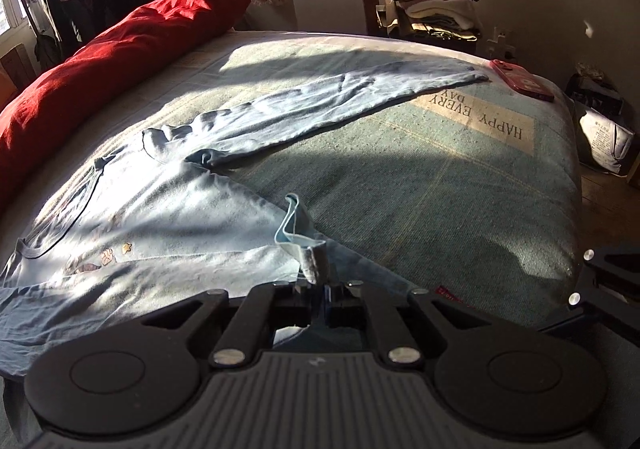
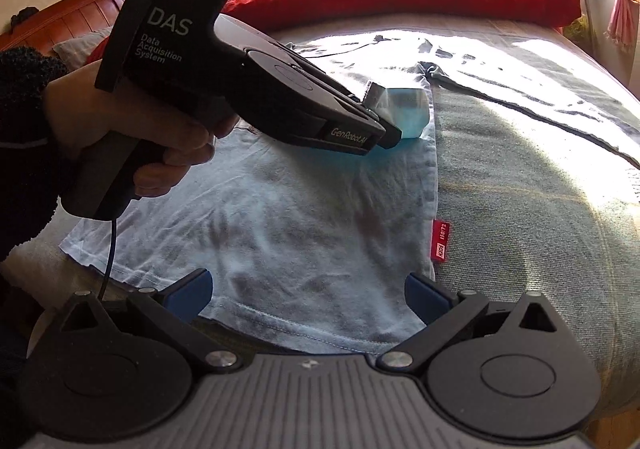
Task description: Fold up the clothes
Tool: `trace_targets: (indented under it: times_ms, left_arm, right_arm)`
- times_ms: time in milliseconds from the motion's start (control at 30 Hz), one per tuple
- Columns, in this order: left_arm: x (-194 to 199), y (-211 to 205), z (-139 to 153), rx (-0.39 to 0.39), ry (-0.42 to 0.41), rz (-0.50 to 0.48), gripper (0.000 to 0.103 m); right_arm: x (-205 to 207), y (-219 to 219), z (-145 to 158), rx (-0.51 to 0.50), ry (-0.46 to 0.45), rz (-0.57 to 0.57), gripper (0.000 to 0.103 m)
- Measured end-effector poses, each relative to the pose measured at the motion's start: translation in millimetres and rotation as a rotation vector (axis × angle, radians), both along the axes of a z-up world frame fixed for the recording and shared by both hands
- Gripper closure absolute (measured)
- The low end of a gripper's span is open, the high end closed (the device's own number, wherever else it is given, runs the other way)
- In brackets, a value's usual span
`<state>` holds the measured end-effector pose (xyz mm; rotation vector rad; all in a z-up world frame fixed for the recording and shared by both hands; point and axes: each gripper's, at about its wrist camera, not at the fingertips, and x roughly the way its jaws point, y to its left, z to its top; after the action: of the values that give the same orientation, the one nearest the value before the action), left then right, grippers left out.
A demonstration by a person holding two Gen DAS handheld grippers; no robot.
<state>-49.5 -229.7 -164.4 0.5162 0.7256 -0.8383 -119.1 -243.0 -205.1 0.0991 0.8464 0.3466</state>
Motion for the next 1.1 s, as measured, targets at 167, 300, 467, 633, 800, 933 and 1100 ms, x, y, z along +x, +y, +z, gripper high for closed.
trace_targets:
  times_ms: [167,300,467,633,800,933,1100]
  left_arm:
    - [0,3,8,-0.026,0.017,0.013,0.089]
    - [-6,12,21,-0.077,0.030,-0.004,0.066]
    - [-10,34,33,-0.085,-0.010,0.025,0.063]
    - [0,87,33,-0.102,-0.018,0.159,0.060]
    - [24,160,16,-0.068,-0.060,0.362,0.060]
    - [49,213,1,-0.014,-0.150,0.545,0.058]
    - [91,252,-17,-0.069,-0.154,0.648,0.052]
  right_arm:
    - [-2,2,3,-0.004,-0.007,0.003,0.000]
    - [-4,2,6,-0.011,-0.013,0.000,0.000]
    - [-5,6,9,-0.024,-0.018,0.001,0.000]
    - [-5,9,16,-0.036,-0.028,0.007,0.000]
    - [4,13,23,-0.062,-0.035,0.012,0.000]
    - [18,20,29,-0.088,-0.044,0.026,0.000]
    - [42,40,31,-0.127,-0.048,0.055,0.000]
